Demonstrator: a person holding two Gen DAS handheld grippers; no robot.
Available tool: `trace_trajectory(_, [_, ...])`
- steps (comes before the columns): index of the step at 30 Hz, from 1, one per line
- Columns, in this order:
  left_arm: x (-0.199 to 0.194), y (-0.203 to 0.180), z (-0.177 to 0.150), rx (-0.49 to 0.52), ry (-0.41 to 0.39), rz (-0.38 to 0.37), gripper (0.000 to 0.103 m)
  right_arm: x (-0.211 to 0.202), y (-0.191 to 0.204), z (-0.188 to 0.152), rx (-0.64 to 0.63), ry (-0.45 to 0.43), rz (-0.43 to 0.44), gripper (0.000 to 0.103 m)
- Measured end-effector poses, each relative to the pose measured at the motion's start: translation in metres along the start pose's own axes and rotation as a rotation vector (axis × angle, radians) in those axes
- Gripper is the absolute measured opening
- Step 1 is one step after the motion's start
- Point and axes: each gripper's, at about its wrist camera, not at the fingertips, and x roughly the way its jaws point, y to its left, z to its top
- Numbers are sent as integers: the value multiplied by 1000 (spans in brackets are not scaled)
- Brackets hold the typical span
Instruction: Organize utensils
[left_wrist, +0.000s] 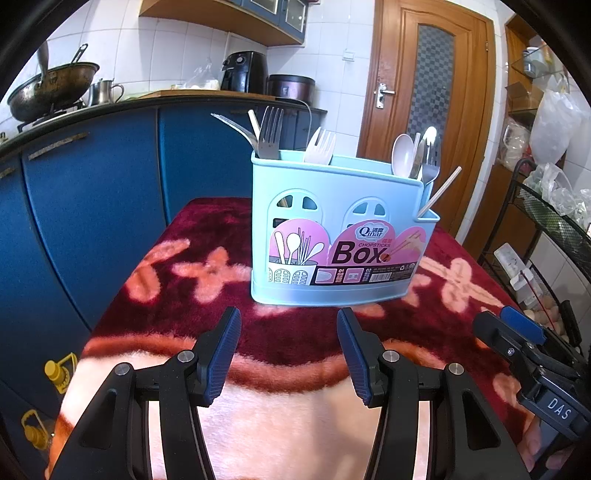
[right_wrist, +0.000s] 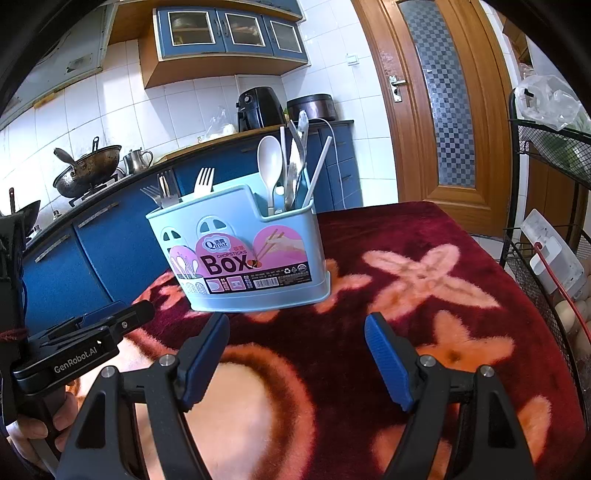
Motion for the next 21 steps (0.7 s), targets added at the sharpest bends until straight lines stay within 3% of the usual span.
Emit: trace_trajectory(21, [0,1,0,-2,3,0,56,0,0,0,1,1,-1,78])
